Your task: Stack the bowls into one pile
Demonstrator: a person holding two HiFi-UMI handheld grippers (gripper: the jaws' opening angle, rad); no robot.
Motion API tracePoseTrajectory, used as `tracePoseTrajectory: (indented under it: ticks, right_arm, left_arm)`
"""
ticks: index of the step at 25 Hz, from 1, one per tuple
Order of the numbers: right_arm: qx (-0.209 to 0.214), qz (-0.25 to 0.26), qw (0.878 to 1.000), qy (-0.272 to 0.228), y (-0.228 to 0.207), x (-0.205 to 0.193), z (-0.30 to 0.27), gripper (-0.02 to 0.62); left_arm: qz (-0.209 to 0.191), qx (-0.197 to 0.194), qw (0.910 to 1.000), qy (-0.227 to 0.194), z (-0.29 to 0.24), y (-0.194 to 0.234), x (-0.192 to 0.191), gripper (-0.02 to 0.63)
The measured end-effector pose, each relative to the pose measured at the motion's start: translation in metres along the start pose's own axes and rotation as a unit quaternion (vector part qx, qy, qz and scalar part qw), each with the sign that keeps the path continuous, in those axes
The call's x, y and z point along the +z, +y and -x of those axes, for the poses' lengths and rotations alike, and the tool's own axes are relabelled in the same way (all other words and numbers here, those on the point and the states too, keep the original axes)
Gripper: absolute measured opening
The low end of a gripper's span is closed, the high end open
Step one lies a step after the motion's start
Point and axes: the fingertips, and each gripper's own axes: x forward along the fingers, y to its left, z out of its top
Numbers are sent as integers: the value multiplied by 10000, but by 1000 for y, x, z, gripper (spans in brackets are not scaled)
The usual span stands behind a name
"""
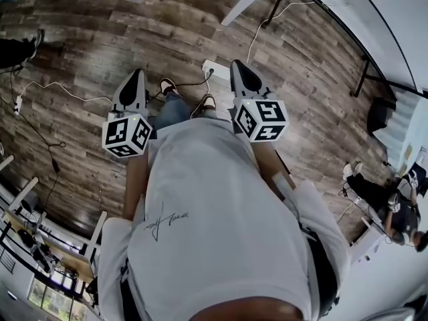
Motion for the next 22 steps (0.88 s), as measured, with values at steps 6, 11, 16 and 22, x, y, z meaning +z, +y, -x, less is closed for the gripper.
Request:
tracePoseTrajectory:
  ticks: [6, 11, 16, 22]
  right_arm:
    - [11, 149, 9999, 64, 34, 23, -43, 11]
    - [33, 459, 9989, 29, 71, 38, -80, 11]
    - [16, 588, 9983, 12, 94, 47, -104, 11]
    - [-56, 630, 9979, 118, 104, 46, -112, 11]
  left_arm:
    - [-71, -143, 9998, -139, -8, 41, 28, 8]
    - [-129, -311, 9992, -224, -13, 72, 43, 8]
    - [-138, -482, 9985, -204, -26, 96, 48, 8]
    - [167, -451, 9986, -230, -33, 126, 52, 8]
